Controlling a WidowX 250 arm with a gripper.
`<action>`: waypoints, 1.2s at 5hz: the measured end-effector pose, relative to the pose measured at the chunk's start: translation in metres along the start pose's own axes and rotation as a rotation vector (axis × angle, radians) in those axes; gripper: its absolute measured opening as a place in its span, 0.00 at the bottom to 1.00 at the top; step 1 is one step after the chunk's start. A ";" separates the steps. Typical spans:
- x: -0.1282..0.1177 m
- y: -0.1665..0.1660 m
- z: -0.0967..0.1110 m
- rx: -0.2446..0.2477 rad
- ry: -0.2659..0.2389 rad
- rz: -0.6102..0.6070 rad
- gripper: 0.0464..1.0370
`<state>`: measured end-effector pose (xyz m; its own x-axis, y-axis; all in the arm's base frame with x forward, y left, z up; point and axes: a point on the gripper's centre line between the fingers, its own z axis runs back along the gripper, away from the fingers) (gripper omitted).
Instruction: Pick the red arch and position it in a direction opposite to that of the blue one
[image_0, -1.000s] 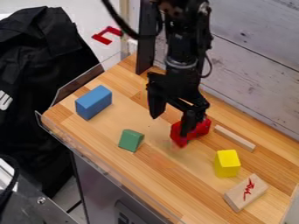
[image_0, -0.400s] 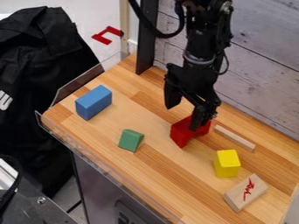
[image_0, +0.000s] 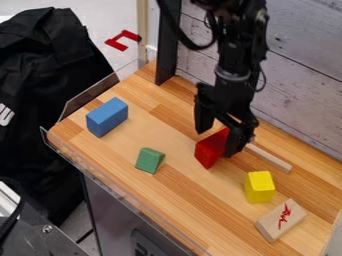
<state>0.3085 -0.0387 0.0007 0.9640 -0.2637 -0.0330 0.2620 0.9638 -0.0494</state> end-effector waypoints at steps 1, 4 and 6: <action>0.003 0.002 -0.008 -0.004 0.015 0.006 0.96; 0.008 0.008 -0.019 -0.029 0.019 0.046 0.54; 0.000 0.006 0.041 -0.084 -0.172 0.350 0.54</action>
<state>0.3117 -0.0316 0.0413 0.9897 0.0974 0.1048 -0.0815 0.9858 -0.1467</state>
